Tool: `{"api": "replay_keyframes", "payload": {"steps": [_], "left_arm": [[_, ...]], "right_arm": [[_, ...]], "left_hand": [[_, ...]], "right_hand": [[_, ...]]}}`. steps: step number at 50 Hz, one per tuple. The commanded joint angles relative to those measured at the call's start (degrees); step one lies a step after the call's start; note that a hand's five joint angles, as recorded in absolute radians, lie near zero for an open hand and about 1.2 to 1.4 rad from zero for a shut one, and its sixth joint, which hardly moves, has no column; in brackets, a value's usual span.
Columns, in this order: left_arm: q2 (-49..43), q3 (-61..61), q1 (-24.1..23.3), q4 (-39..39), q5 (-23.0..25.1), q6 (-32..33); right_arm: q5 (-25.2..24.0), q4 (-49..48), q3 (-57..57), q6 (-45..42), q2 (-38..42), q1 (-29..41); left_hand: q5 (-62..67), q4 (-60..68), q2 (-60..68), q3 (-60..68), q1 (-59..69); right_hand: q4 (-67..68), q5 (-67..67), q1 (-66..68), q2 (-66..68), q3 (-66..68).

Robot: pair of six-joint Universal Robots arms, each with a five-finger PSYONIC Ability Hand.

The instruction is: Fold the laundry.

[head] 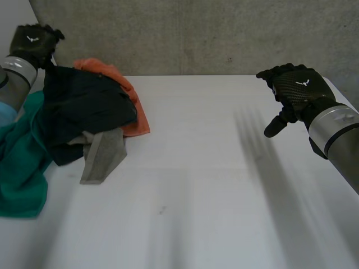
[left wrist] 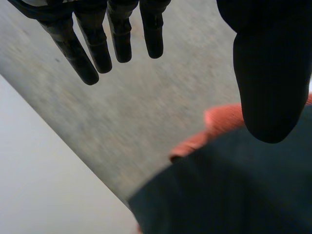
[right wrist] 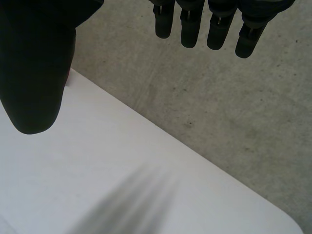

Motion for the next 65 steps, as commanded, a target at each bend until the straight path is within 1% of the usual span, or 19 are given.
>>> {"api": "replay_keyframes", "payload": {"steps": [1, 8, 12, 13, 14, 17, 18, 19, 25, 30, 39, 44, 49, 53, 55, 57, 58, 62, 65], "left_arm": [[-4.3, 2.8, -0.4, -8.8, 0.3, 5.4], [-7.3, 2.6, 0.1, -9.2, 0.4, 9.9], [-9.4, 2.9, 0.1, -8.0, 0.2, 10.2], [-9.7, 3.0, 0.2, -7.7, 0.2, 10.2], [-10.2, 3.4, 0.2, -7.0, 0.2, 10.3], [-10.5, 3.9, 0.2, -5.9, 0.1, 9.9], [-10.3, 4.3, 0.3, -5.3, -0.2, 9.8], [-10.1, 4.4, 0.3, -5.0, -0.3, 9.6], [-4.7, 3.4, 0.1, -4.6, -1.1, 7.2], [4.6, 1.9, -0.6, -4.7, 2.3, 2.0], [23.7, 2.0, -8.5, -4.8, 6.0, -16.9], [26.8, 2.2, -14.3, -5.0, 5.7, -24.6], [25.8, 1.5, -22.7, -5.3, 4.5, -26.9], [21.3, -0.4, -24.8, -6.2, -0.2, -21.2], [19.5, -2.6, -24.4, -7.3, -3.8, -15.8], [18.6, -4.3, -23.3, -8.0, -6.0, -12.3], [17.9, -6.3, -21.7, -8.7, -7.8, -8.6], [15.2, -11.6, -17.5, -9.1, -10.2, 0.1], [13.3, -14.1, -15.4, -8.7, -9.9, 4.7]], "right_arm": [[-2.2, 2.7, -0.9, 0.9, 0.7, -0.2], [-2.5, 2.9, -0.9, 0.5, 2.0, -0.1], [-2.5, 2.8, -0.7, 0.2, 2.8, 0.0], [-2.5, 2.8, -0.6, 0.1, 2.9, 0.1], [-2.5, 2.8, -0.6, -0.2, 3.2, 0.2], [-2.5, 2.8, -0.6, -0.6, 3.6, 0.2], [-2.5, 2.8, -0.6, -0.9, 3.8, 0.2], [-2.5, 2.8, -0.6, -1.1, 3.8, 0.2], [-2.3, 2.8, -0.6, -1.7, 4.3, -0.3], [-2.2, 2.8, -0.9, -1.6, 3.8, -1.0], [-2.5, 3.4, -2.7, -1.2, 2.0, -4.1], [-2.4, 4.5, -3.9, -0.9, 1.0, -6.0], [-2.5, 5.9, -5.1, -0.5, 0.2, -8.1], [-2.5, 7.3, -5.7, 0.0, -0.2, -9.4], [-2.7, 7.9, -5.7, 0.2, -0.3, -10.0], [-3.2, 8.3, -5.7, 0.3, -0.3, -10.1], [-3.9, 8.4, -5.5, 0.3, -0.3, -10.2], [-5.6, 8.5, -5.3, 0.2, 0.4, -10.1], [-6.3, 8.4, -5.3, 0.2, 1.0, -9.8]], "left_hand": [[0.7, 0.7, 0.9, 1.0, 0.6], [-6.0, -6.0, -5.8, -5.8, -6.1], [-3.0, -3.0, -2.8, -2.8, -3.1], [1.1, 1.2, 1.4, 1.4, 1.1], [16.0, 16.0, 16.3, 16.3, 15.9], [43.5, 43.5, 43.7, 43.8, 43.4], [60.4, 60.4, 60.7, 60.7, 60.3], [61.7, 61.7, 62.0, 62.0, 61.6], [61.7, 61.7, 62.0, 62.0, 61.7], [61.7, 61.7, 62.0, 62.0, 61.7], [61.7, 61.7, 62.0, 62.0, 61.7], [61.7, 61.7, 62.0, 62.0, 61.7], [61.7, 61.7, 62.0, 62.0, 61.7], [61.7, 61.7, 62.0, 62.0, 61.7], [25.3, 25.3, 25.5, 25.5, 25.2], [-3.7, -3.7, -3.5, -3.5, -3.8], [-8.3, -8.3, -8.0, -8.0, -8.3], [-8.3, -8.3, -8.0, -8.0, -8.3], [-8.3, -8.3, -8.0, -8.0, -8.3]], "right_hand": [[-1.5, -2.7, -2.1, -1.6, -1.5], [-1.5, -2.7, -2.1, -1.6, -1.5], [-1.5, -2.7, -2.1, -1.6, -1.5], [-1.5, -2.7, -2.1, -1.6, -1.5], [-1.5, -2.7, -2.1, -1.6, -1.5], [-1.5, -2.7, -2.1, -1.6, -1.5], [-1.5, -2.7, -2.1, -1.6, -1.5], [-1.5, -2.7, -2.1, -1.6, -1.5], [-1.5, -2.7, -2.1, -1.6, -1.5], [-1.5, -2.7, -2.1, -1.6, -1.5], [-1.5, -2.7, -2.1, -1.6, -1.5], [-1.5, -2.7, -2.1, -1.6, -1.5], [-1.5, -2.7, -2.1, -1.6, -1.5], [-1.5, -2.7, -2.1, -1.6, -1.5], [-1.5, -2.7, -2.1, -1.6, -1.5], [-1.5, -2.7, -2.1, -1.6, -1.5], [-1.5, -2.7, -2.1, -1.6, -1.5], [-1.5, -2.7, -2.1, -1.6, -1.5], [-1.5, -2.7, -2.1, -1.6, -1.5]]}}
